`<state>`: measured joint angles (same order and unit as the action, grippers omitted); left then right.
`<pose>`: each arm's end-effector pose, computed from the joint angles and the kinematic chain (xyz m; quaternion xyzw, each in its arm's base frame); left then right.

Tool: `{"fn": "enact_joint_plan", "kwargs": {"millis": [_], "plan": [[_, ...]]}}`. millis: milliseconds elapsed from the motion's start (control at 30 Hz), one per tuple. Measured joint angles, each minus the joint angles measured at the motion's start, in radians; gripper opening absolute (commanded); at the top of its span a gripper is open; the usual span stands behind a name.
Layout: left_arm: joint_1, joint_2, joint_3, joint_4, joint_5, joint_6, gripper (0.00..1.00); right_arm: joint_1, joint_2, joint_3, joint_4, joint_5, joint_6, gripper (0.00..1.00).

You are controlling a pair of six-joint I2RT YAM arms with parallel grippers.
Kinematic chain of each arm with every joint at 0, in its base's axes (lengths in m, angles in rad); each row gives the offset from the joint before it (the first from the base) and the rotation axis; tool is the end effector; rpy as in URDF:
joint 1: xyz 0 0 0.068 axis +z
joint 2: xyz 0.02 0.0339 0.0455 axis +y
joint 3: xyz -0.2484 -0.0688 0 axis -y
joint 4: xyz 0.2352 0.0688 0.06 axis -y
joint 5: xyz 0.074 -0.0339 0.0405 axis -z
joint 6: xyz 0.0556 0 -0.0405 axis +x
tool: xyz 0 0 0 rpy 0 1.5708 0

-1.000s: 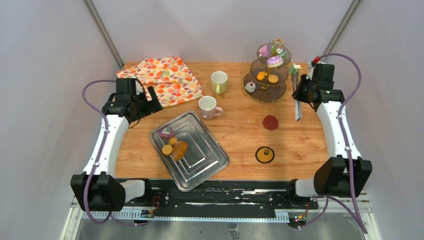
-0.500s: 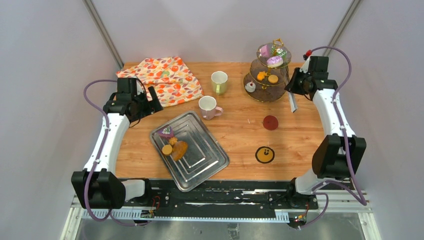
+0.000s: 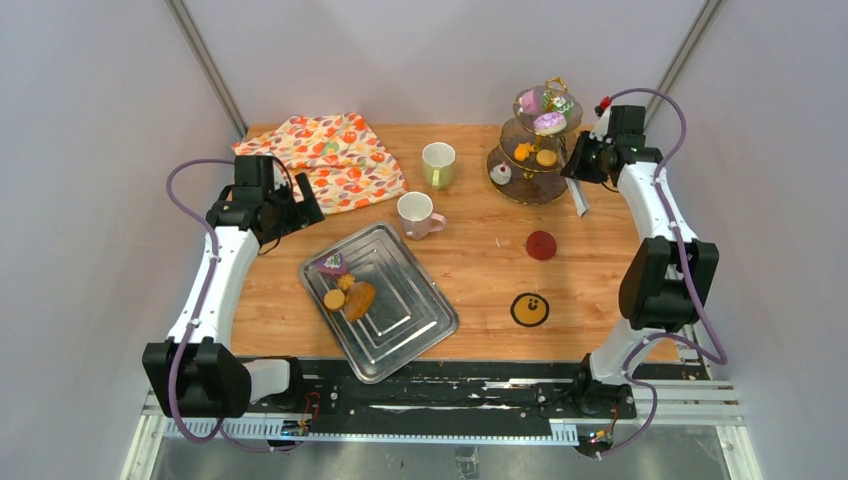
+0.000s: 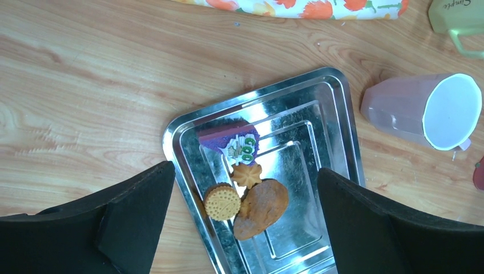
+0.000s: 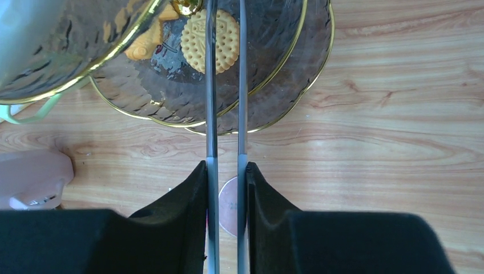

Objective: Serve the afternoon tea

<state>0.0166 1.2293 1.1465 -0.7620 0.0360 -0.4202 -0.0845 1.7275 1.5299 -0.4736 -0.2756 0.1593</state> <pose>0.2622 0.0024 0.2910 -0.1963 0.9139 -0.0876 0.3444 0.4009 -0.0188 0.2922 0.0492 0.8926 0.1397 0.4257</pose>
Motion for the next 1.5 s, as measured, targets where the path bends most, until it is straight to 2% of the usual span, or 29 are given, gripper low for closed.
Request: {"fn": "enact_joint_plan", "kwargs": {"millis": [167, 467, 767, 900, 1067, 1133, 1400, 1500], "plan": [[0.0, -0.005, 0.0, -0.001, -0.012, 0.002, 1.0, 0.0, 0.01, 0.001, -0.002, -0.007, -0.005, 0.35], [0.0, -0.008, 0.0, -0.001, -0.014, 0.002, 1.0, 0.0, 0.0, 0.0, 0.0, -0.008, -0.004, 0.36], [0.0, -0.009, 0.0, -0.003, -0.013, 0.003, 1.0, 0.0, -0.113, -0.064, 0.005, 0.004, -0.004, 0.37], [0.0, -0.016, 0.0, -0.003, -0.013, 0.003, 1.0, 0.0, -0.149, -0.093, 0.005, 0.012, -0.003, 0.31], [0.0, -0.029, 0.0, -0.003, -0.01, 0.005, 1.0, 0.0, -0.22, -0.162, -0.011, 0.039, 0.007, 0.11], [0.0, -0.032, 0.0, -0.003, -0.006, 0.005, 1.0, 0.0, -0.273, -0.209, -0.013, 0.045, 0.018, 0.07], [0.0, -0.034, -0.002, -0.002, 0.018, 0.001, 1.0, 0.01, -0.587, -0.41, -0.053, 0.018, 0.059, 0.08], [0.0, -0.034, -0.002, -0.002, 0.026, 0.001, 1.0, 0.056, -0.703, -0.446, -0.09, 0.014, 0.059, 0.1]]}}
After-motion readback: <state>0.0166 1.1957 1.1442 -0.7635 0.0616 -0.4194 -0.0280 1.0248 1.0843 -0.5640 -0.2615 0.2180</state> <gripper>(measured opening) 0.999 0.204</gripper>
